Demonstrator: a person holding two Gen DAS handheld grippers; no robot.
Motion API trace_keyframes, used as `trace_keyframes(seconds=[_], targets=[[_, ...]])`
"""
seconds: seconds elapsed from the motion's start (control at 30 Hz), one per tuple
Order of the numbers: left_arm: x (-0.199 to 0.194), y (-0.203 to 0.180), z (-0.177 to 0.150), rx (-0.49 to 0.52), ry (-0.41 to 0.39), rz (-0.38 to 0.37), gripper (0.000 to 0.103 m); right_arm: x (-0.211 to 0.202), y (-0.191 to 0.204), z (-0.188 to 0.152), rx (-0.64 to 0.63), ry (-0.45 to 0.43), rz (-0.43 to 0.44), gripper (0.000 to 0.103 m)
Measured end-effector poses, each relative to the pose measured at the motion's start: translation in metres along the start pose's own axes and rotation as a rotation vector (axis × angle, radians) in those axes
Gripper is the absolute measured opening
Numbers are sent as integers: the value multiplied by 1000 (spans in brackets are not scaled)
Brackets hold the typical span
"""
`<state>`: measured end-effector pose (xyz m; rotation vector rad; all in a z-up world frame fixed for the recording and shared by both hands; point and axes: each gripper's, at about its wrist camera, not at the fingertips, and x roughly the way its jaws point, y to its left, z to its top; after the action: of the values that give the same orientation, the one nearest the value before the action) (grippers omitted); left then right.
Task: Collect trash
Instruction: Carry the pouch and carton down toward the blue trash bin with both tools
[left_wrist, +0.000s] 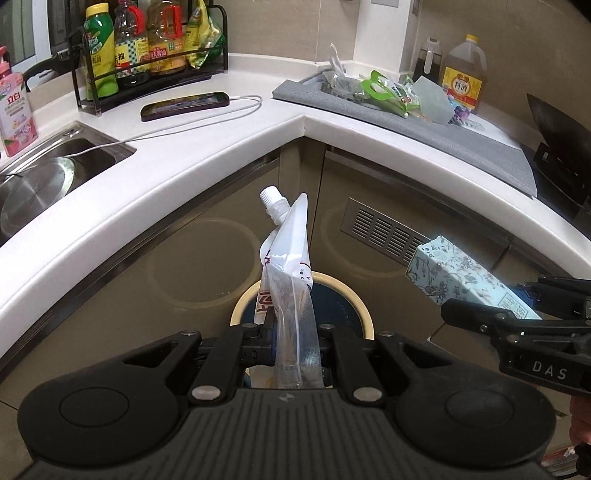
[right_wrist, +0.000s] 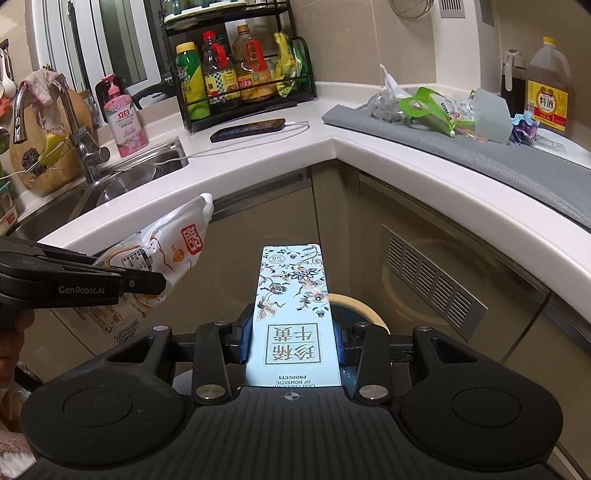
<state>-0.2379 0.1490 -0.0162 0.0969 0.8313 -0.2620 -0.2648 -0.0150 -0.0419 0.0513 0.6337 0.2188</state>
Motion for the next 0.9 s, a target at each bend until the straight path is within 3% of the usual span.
trace_keyframes(seconds=[0.9], targets=[[25, 2, 0, 11, 59, 3, 10, 30, 1, -1, -2, 82, -3, 42]])
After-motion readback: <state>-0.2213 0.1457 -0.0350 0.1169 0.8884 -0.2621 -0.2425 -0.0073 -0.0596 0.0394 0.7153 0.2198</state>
